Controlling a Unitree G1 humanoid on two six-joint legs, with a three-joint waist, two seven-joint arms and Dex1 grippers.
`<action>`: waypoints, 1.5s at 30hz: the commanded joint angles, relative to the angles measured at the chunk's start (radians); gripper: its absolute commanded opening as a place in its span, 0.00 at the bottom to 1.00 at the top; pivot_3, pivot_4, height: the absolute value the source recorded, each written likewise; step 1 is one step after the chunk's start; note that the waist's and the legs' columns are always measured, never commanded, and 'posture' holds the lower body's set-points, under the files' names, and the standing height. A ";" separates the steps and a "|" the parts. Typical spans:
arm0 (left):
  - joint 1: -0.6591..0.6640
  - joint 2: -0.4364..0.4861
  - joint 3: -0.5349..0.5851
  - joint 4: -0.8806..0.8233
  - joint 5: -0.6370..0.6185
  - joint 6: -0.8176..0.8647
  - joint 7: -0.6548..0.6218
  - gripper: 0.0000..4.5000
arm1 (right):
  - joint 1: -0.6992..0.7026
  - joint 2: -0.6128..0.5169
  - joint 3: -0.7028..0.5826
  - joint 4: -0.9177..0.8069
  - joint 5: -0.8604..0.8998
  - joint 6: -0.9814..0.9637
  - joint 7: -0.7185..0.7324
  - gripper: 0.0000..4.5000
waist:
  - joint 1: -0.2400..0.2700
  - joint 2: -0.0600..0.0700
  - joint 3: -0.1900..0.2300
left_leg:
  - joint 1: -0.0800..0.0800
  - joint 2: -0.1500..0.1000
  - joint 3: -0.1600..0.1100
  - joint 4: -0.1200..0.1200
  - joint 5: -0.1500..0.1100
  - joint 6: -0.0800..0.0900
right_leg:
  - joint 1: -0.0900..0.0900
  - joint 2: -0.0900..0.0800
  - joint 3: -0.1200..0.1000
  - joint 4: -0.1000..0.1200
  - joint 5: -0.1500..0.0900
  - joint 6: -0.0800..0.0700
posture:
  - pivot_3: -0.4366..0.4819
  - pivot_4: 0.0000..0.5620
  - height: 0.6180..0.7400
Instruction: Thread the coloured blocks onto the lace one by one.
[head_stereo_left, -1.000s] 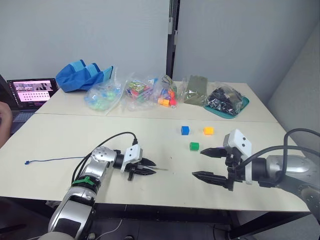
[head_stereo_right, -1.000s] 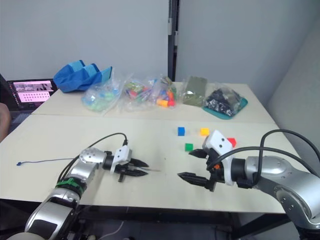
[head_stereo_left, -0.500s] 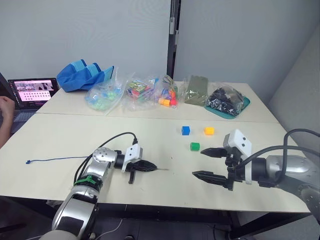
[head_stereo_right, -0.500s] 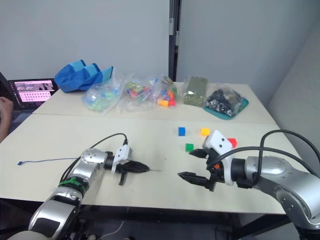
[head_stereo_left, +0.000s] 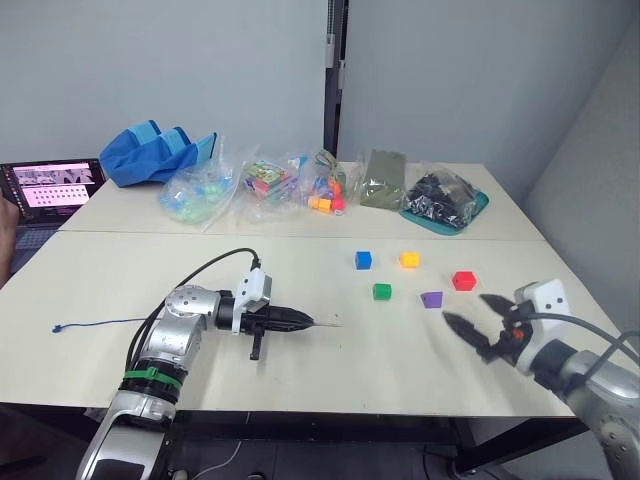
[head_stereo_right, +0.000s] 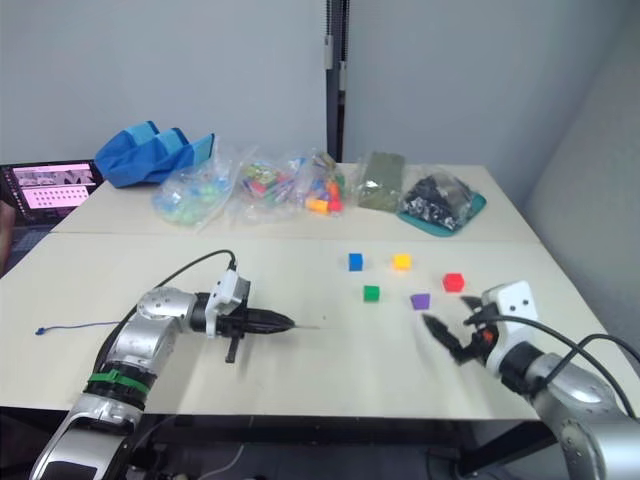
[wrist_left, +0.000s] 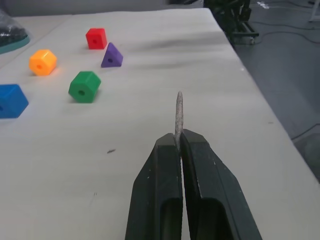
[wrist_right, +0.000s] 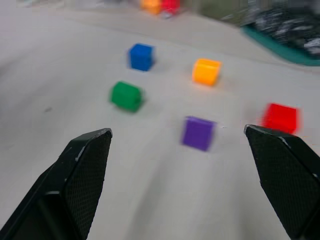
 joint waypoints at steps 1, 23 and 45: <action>0.020 0.010 0.033 -0.089 -0.047 0.037 0.035 0.00 | -0.085 0.021 0.024 0.113 -0.080 -0.084 -0.045 1.00 | 0.000 0.000 0.000 | 0.000 0.000 0.000 0.000 0.000 0.000 | 0.000 0.000 0.000 0.000 0.000 0.000 | 0.48 0.27 1.00; 0.172 0.041 0.065 -0.306 -0.095 0.121 0.198 0.00 | -0.652 0.099 0.115 1.167 -0.323 -0.522 -0.058 0.83 | -0.018 0.001 0.000 | 0.000 0.000 0.000 -0.002 0.000 0.000 | -0.001 0.000 0.000 -0.002 0.000 0.000 | 0.48 0.27 1.00; 0.117 0.032 0.043 -0.205 -0.120 0.111 0.149 0.00 | -0.121 0.275 0.157 0.029 -0.139 -0.079 -0.215 0.26 | -0.016 0.002 0.000 | -0.001 0.000 0.000 -0.002 0.000 0.000 | -0.001 0.000 0.000 -0.001 0.000 0.000 | 0.48 0.27 1.00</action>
